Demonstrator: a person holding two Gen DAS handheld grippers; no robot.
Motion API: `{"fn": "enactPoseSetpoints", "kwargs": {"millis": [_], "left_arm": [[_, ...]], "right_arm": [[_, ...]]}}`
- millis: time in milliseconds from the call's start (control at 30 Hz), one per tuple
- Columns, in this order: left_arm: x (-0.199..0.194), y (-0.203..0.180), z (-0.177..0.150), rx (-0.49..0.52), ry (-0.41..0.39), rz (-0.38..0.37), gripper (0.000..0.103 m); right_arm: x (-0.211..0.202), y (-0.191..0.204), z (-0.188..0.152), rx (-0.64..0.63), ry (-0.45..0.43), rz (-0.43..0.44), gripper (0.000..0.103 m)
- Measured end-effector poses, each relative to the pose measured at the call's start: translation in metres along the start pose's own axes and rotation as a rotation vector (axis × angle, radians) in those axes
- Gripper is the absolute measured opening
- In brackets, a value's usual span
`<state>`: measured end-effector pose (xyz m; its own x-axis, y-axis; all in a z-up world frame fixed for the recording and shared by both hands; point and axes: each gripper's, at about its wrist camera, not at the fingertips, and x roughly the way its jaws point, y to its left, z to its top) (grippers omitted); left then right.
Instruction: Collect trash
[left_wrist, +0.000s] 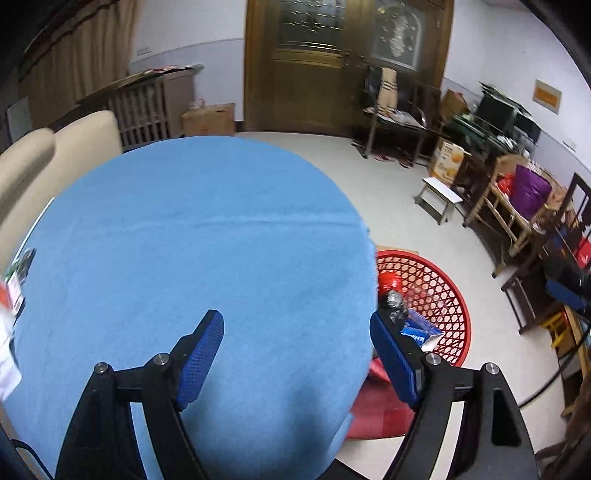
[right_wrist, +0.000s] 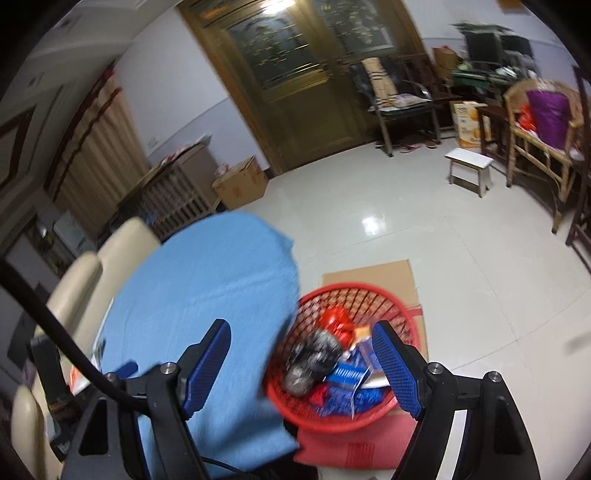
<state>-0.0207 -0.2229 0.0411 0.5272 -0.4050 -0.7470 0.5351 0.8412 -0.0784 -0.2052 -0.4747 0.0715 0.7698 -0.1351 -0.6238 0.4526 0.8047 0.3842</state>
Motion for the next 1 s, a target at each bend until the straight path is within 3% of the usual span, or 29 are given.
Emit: {"fn": "enactPoseSetpoints", "kwargs": {"millis": [133, 367, 1000], "left_arm": [[-0.021, 0.013, -0.009, -0.032, -0.045, 0.029, 0.082], [-0.046, 0.027, -0.022, -0.075, -0.103, 0.1, 0.083], [-0.046, 0.027, -0.029, -0.083, -0.098, 0.146, 0.092]], "right_arm": [[-0.007, 0.027, -0.026, -0.073, 0.022, 0.013, 0.082], [-0.012, 0.065, -0.071, -0.213, 0.011, -0.036, 0.082], [-0.002, 0.065, -0.085, -0.202, -0.005, -0.129, 0.086]]}}
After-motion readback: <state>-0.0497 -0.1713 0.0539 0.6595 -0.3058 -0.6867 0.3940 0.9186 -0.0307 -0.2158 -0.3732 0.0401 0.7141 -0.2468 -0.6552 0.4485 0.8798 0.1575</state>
